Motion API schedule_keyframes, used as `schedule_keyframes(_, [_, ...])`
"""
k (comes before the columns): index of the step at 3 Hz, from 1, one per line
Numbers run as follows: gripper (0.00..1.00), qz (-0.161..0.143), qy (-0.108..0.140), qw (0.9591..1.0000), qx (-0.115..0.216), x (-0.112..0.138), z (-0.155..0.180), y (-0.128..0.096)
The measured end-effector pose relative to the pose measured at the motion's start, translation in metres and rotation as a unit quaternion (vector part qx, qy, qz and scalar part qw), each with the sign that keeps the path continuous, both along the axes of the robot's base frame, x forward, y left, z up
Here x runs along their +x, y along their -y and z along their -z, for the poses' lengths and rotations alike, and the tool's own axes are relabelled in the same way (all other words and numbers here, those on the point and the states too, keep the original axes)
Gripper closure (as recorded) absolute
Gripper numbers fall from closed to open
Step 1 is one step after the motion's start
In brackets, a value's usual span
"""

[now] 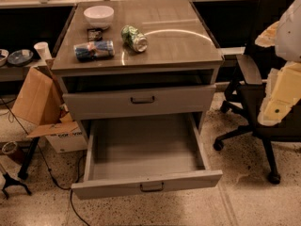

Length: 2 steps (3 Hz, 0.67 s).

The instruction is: Close middle drawer

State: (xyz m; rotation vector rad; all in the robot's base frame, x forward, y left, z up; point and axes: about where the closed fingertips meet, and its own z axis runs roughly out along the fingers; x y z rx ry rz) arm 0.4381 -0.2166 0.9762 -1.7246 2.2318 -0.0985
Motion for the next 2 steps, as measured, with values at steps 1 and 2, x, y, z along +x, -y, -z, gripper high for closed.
schedule_keyframes(1, [0.0,0.0,0.0,1.0,0.0,0.0,0.0,0.0])
schedule_keyframes(2, [0.0,0.005,-0.004,1.0,0.006,-0.005,0.024,-0.003])
